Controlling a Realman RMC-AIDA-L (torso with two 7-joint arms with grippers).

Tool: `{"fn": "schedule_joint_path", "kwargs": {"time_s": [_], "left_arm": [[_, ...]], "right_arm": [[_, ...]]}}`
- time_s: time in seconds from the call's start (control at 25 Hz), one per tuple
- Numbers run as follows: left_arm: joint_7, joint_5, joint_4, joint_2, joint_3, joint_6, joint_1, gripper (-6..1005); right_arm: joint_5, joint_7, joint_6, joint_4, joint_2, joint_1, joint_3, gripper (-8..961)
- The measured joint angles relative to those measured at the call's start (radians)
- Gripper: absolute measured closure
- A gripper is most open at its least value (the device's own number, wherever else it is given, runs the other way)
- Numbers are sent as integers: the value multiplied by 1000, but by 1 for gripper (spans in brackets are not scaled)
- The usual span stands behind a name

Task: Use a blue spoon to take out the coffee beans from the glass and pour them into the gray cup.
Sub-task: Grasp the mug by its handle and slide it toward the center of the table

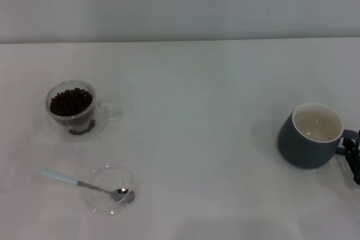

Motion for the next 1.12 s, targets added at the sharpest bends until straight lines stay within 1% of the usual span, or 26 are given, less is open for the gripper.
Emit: {"fn": "schedule_joint_path", "kwargs": {"time_s": [0.04,0.68,1.12], "left_arm": [[0,0,0,0,0,0,0,288],[1,-2,0,0,-3,-5,-5,287],[1,-2,-2,0,-3,-6,-5,287]], "right_arm": [[0,0,0,0,0,0,0,587],[3,-8,-4,-7,-1,0,1,805],[-3,-8,-31,-16,-2,4,-11,816]]}}
